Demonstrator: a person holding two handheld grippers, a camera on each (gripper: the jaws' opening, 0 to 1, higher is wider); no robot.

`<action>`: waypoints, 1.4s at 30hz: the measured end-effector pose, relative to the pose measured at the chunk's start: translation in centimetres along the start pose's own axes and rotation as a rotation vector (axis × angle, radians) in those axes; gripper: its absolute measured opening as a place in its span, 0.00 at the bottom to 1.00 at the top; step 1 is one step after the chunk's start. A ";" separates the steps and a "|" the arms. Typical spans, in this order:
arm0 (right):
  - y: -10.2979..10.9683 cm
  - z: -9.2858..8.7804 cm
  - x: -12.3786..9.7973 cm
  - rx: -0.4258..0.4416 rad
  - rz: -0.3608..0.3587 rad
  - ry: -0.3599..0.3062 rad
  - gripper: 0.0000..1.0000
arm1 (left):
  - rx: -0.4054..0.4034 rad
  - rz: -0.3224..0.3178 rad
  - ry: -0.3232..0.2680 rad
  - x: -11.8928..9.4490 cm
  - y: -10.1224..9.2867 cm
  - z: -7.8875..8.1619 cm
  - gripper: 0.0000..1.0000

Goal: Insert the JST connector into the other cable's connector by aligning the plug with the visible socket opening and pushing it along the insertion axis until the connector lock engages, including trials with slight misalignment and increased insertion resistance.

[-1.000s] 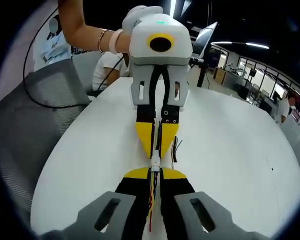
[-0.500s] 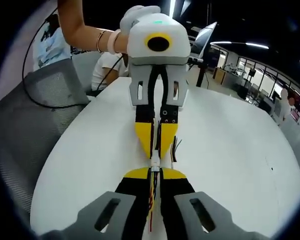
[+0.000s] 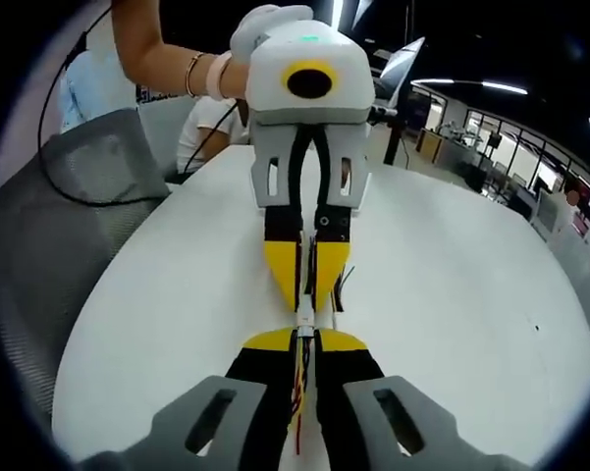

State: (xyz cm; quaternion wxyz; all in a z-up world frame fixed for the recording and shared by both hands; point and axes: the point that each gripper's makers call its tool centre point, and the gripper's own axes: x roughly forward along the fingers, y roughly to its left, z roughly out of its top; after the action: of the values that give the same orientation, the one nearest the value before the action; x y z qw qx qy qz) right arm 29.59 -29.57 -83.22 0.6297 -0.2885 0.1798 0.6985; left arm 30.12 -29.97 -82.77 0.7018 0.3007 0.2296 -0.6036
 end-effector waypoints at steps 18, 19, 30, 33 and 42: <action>0.3 -1.4 0.8 0.034 0.020 0.013 0.03 | -0.008 -0.021 0.019 1.3 -0.3 -1.3 0.00; 0.3 -1.5 0.8 0.035 0.020 0.014 0.03 | -0.008 -0.021 0.020 1.3 -0.3 -1.3 0.00; 0.1 -2.0 1.1 0.064 0.017 0.012 0.04 | -0.008 -0.013 0.022 1.6 -0.3 -1.6 0.00; 0.3 -1.9 1.1 0.076 0.016 0.013 0.04 | -0.006 -0.014 0.023 1.6 -0.4 -1.5 0.00; 0.8 -1.6 1.0 0.089 0.007 0.012 0.04 | -0.020 -0.005 0.023 1.5 -0.5 -1.5 0.00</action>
State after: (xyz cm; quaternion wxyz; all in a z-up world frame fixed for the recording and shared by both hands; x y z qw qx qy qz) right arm 29.09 -29.89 -85.18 0.6384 -0.2638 0.2153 0.6903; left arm 29.94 -30.05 -84.99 0.7006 0.3001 0.2443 -0.5995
